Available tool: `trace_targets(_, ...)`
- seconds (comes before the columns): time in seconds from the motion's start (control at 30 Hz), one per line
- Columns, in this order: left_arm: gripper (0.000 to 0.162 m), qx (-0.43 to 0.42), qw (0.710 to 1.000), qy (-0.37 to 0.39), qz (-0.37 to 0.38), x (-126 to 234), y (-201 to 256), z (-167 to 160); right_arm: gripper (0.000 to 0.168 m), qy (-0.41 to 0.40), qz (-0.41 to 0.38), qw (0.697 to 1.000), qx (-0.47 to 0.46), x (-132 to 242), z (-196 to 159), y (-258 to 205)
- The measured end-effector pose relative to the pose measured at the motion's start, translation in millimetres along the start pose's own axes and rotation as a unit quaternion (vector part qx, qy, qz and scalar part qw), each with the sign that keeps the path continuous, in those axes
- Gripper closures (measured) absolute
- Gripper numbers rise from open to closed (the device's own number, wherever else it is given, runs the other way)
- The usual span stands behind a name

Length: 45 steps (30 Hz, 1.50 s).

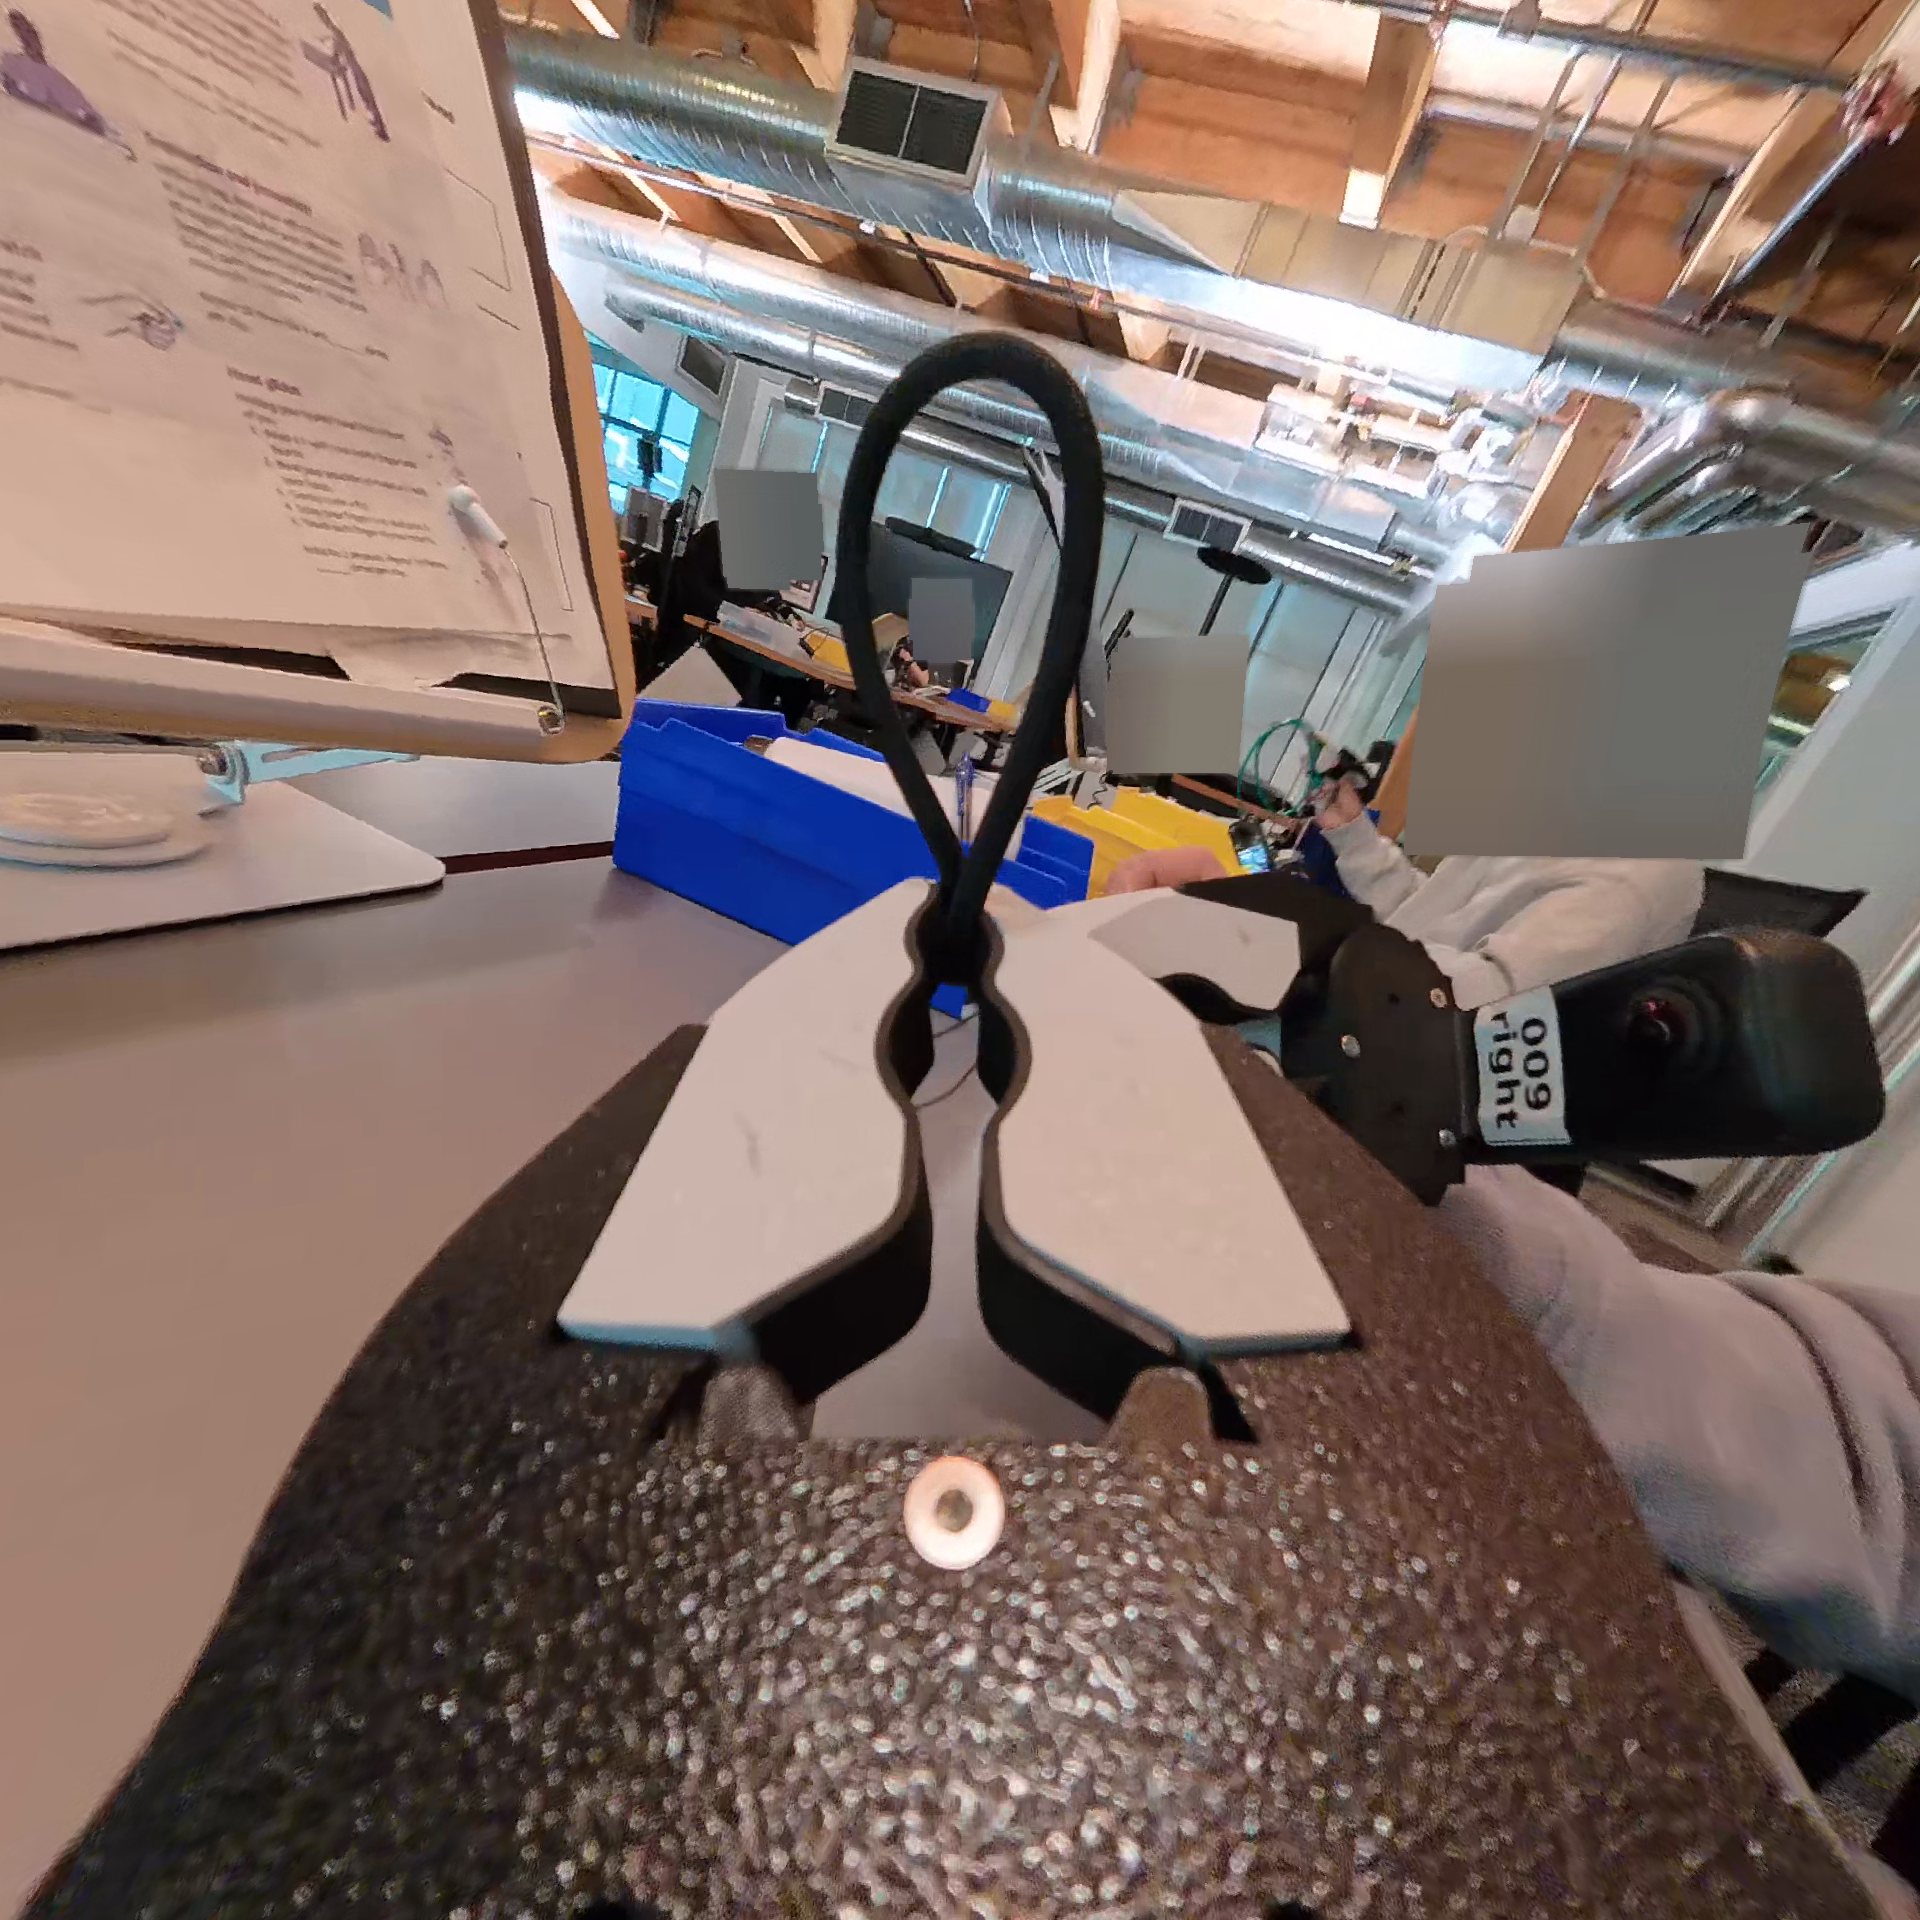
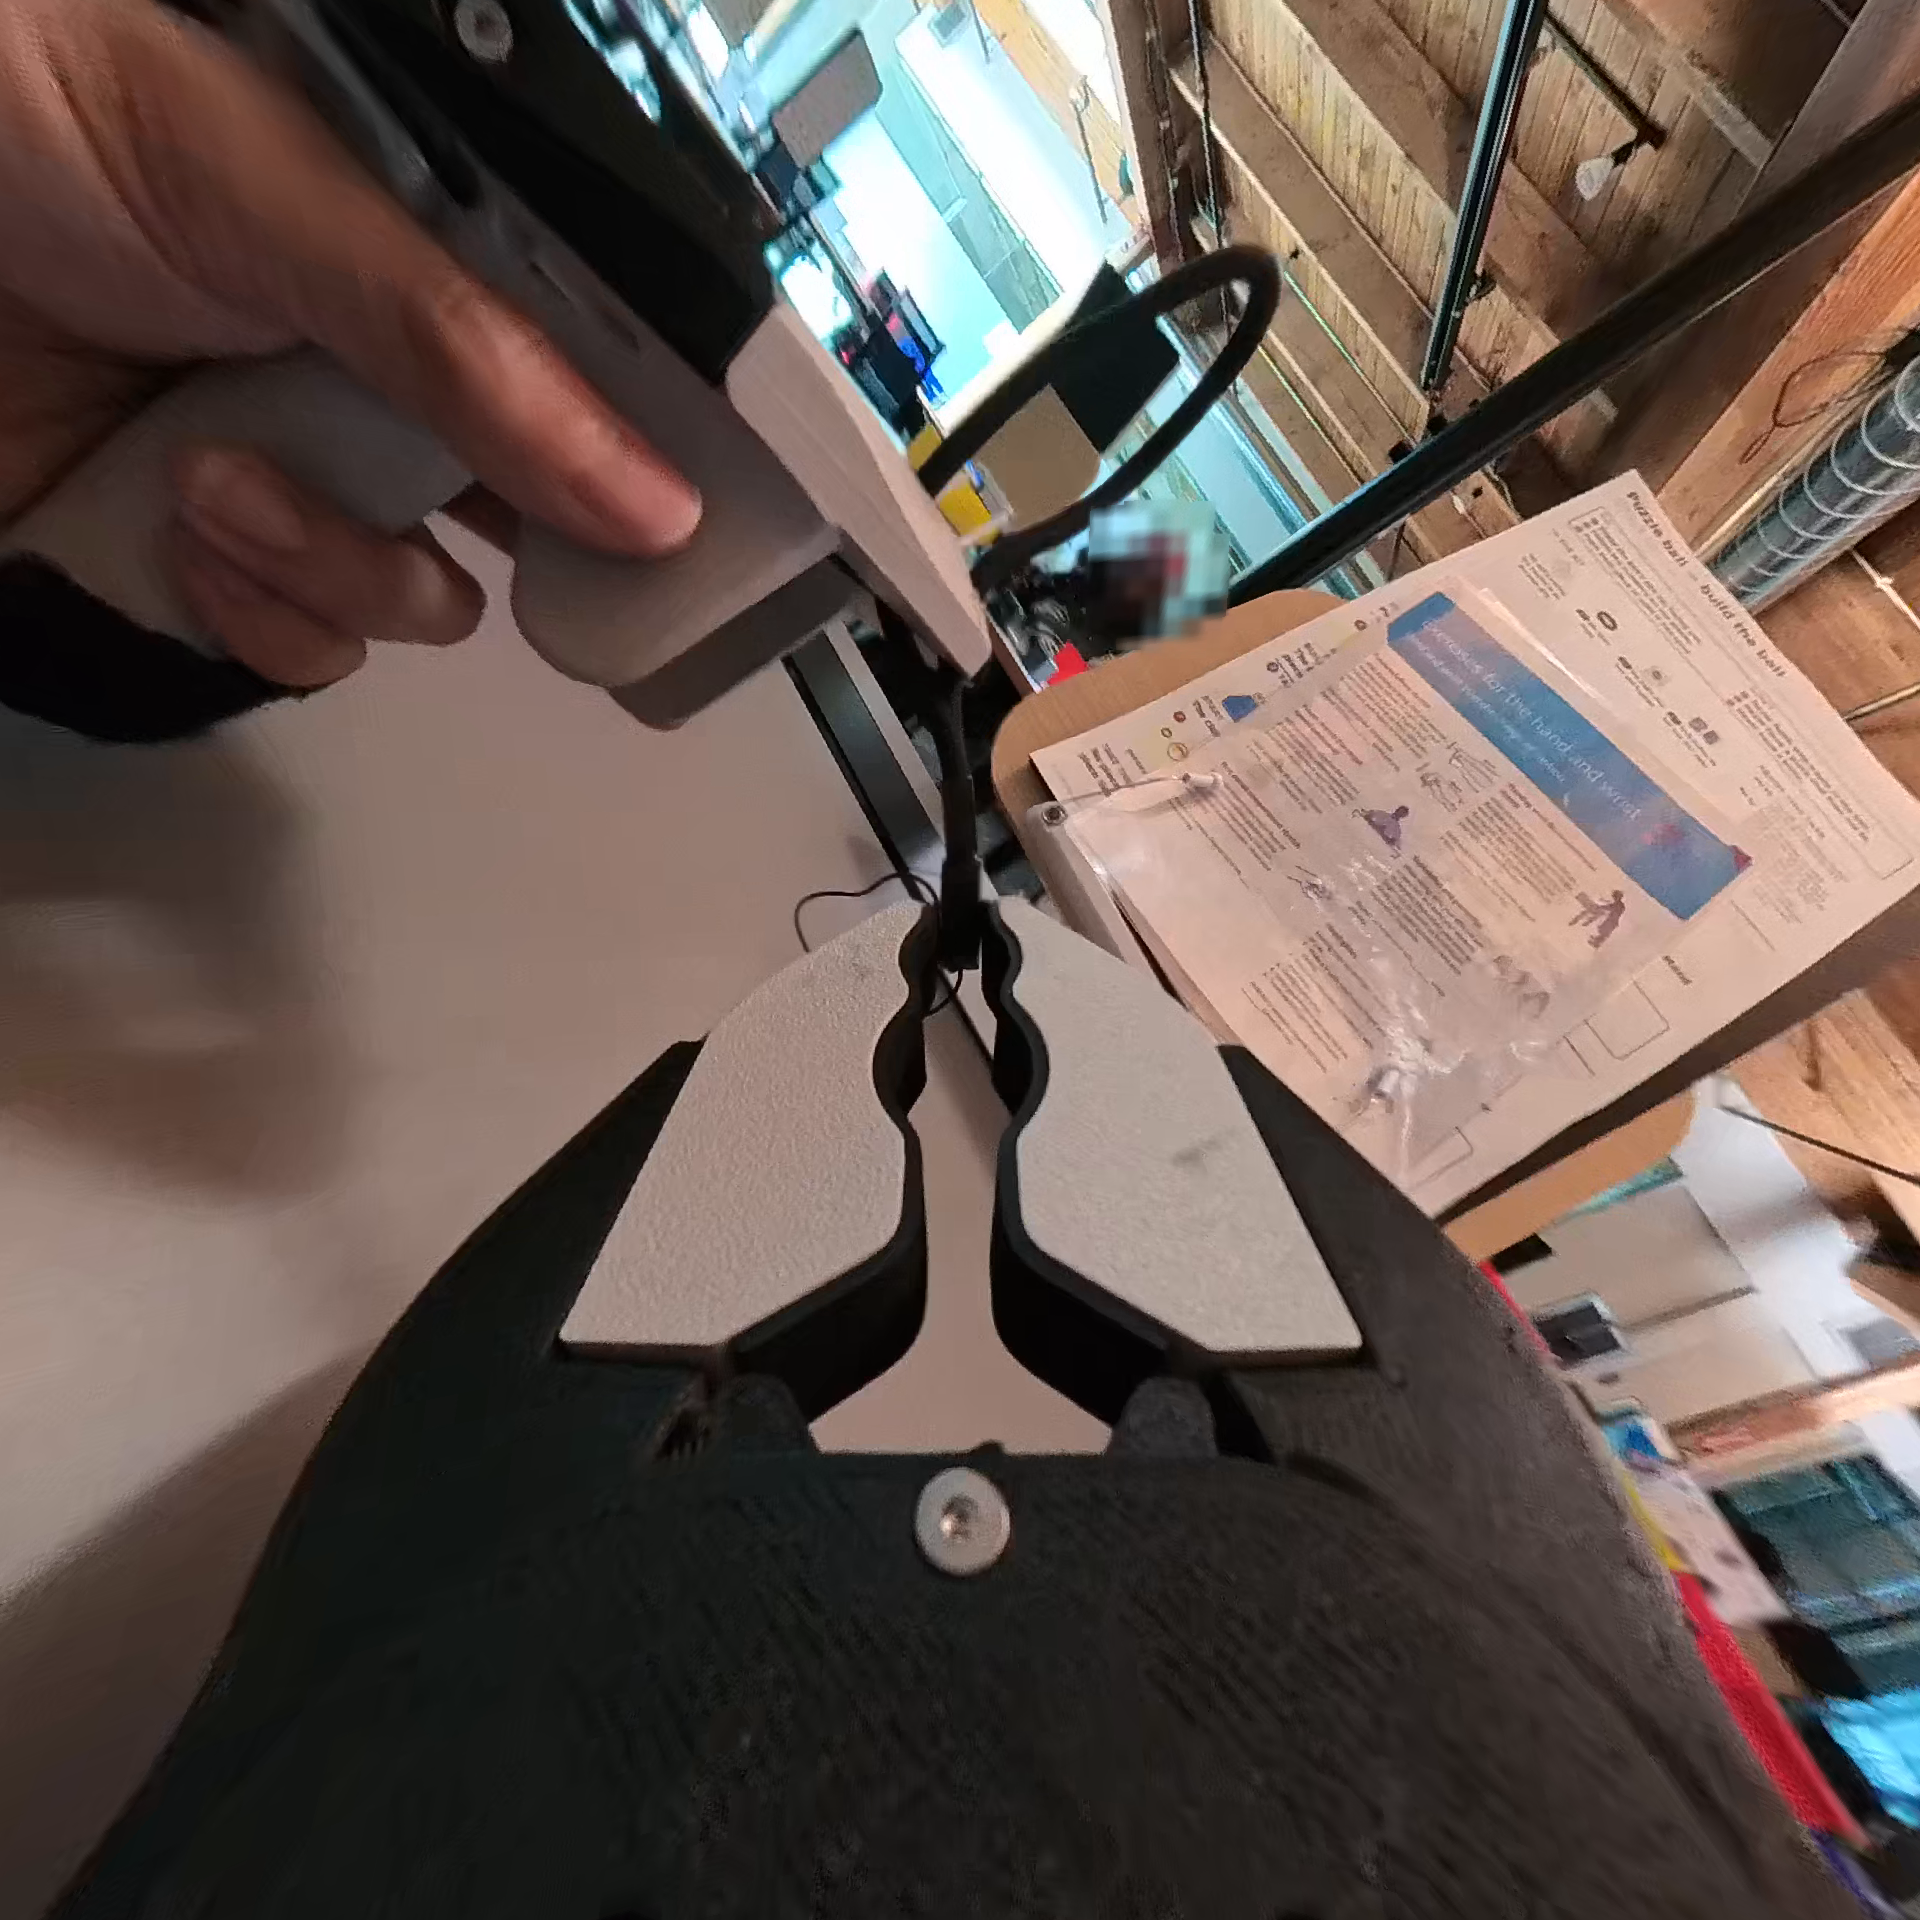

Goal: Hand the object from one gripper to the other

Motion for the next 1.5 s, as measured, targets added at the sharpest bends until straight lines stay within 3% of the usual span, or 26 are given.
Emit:
trace_targets(0.1, 0.160, -0.007, 1.000, 0.000, 0.006, 1.6, -1.9, 1.4, 0.131, 0.056, 0.058, 0.990, -0.116, 3.1, 12.8, -4.0)
trace_targets(0.17, 0.160, -0.007, 1.000, 0.002, -0.007, 1.7, 0.4, 1.2, 0.121, 0.091, 0.078, 0.969, -0.215, 6.0, 21.1, 2.0)
trace_targets(0.37, 0.160, -0.042, 0.992, 0.006, -0.118, -0.3, 32.5, -0.7, 0.133, 0.111, 0.203, 0.902, -0.364, 11.1, 26.6, -7.2)
trace_targets(0.5, 0.160, -0.055, 0.987, 0.000, -0.151, 0.0, 42.5, -2.3, 0.155, 0.113, 0.281, 0.855, -0.421, 17.4, 27.9, -13.2)
trace_targets(0.57, 0.160, -0.057, 0.988, -0.007, -0.142, -1.2, 40.3, -4.5, 0.155, 0.097, 0.283, 0.874, -0.384, 16.3, 24.2, -18.0)
trace_targets(0.73, 0.157, -0.076, 0.994, -0.025, -0.071, -4.5, 23.8, -11.0, 0.155, 0.057, 0.135, 0.969, -0.197, 6.8, 9.3, -5.3)
trace_targets(0.8, 0.139, -0.079, 0.996, -0.023, -0.046, -4.0, 18.3, -9.7, 0.155, 0.023, 0.059, 0.996, -0.062, 5.9, -0.9, 3.9)
trace_targets(0.9, 0.119, -0.060, 0.997, -0.026, -0.034, -2.8, 12.0, -7.1, 0.155, -0.006, -0.006, 0.994, 0.109, 7.9, -7.6, 11.6)
trace_targets(1.0, 0.110, -0.086, 0.996, -0.038, -0.010, 0.2, 5.1, -6.0, 0.155, -0.027, -0.030, 0.984, 0.175, 9.2, -12.2, 17.9)
trace_targets(1.1, 0.120, -0.161, 0.984, -0.072, 0.018, 2.0, 2.1, -9.2, 0.156, -0.039, -0.034, 0.981, 0.186, 10.6, -16.6, 22.2)
trace_targets(1.2, 0.149, -0.184, 0.979, -0.085, 0.029, 1.8, 2.2, -11.2, 0.156, -0.041, -0.054, 0.983, 0.173, 13.1, -17.5, 30.8)
trace_targets(1.4, 0.138, -0.158, 0.979, -0.124, 0.026, -1.2, -0.9, -24.0, 0.155, -0.037, -0.084, 0.984, 0.156, 18.5, -18.0, 45.1)
trace_targets(1.5, 0.154, -0.157, 0.980, -0.119, 0.027, -1.4, -0.7, -23.4, 0.156, -0.045, -0.082, 0.984, 0.154, 17.6, -21.1, 45.1)
Point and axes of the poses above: each gripper's, where its closed fingertips meet, x back along the fingers, z out of its top, y = z × x across the jaws, the point moved 2 cm from there along x, back along the fingers, and after that the axes turned 9 degrees about -x, right-handed, at the moved point
